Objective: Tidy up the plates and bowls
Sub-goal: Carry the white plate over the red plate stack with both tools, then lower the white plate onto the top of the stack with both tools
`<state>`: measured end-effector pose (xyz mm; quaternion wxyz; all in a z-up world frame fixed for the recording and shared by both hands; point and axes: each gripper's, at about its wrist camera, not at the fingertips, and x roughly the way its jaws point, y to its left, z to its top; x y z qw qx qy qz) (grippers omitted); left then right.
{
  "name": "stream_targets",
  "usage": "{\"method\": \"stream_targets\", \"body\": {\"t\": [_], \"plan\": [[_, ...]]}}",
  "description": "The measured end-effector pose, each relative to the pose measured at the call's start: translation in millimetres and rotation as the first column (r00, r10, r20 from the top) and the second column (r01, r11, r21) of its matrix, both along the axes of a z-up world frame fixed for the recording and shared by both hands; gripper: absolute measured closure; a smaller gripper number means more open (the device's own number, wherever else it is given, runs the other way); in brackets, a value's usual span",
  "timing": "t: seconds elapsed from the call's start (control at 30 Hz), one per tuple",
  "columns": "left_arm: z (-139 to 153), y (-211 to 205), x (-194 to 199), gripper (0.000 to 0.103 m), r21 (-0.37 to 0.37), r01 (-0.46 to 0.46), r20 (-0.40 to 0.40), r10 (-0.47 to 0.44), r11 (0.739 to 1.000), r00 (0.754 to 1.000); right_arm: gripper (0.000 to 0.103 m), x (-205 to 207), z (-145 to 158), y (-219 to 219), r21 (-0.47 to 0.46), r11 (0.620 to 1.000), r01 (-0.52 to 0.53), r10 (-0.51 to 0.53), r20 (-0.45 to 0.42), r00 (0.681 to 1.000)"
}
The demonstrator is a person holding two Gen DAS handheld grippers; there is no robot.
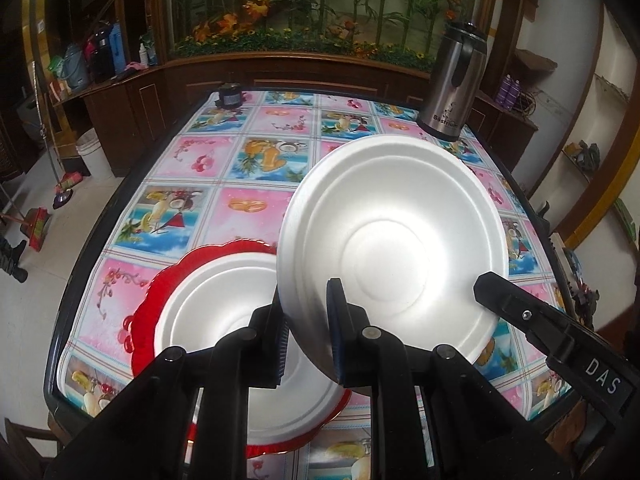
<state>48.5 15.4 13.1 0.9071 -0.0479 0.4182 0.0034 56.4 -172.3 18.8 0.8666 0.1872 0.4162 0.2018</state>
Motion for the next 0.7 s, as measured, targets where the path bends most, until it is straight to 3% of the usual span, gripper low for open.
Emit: {"method": "stream_targets", "body": {"t": [0.7], "plan": [[-19.0, 60.8, -36.6, 0.088, -0.048, -0.133, -0.03, 0.131, 0.99, 0.991, 0.093, -16.6, -11.1, 65.8, -0.044, 0.987, -0.153, 0.152, -0.015, 0.988]]}}
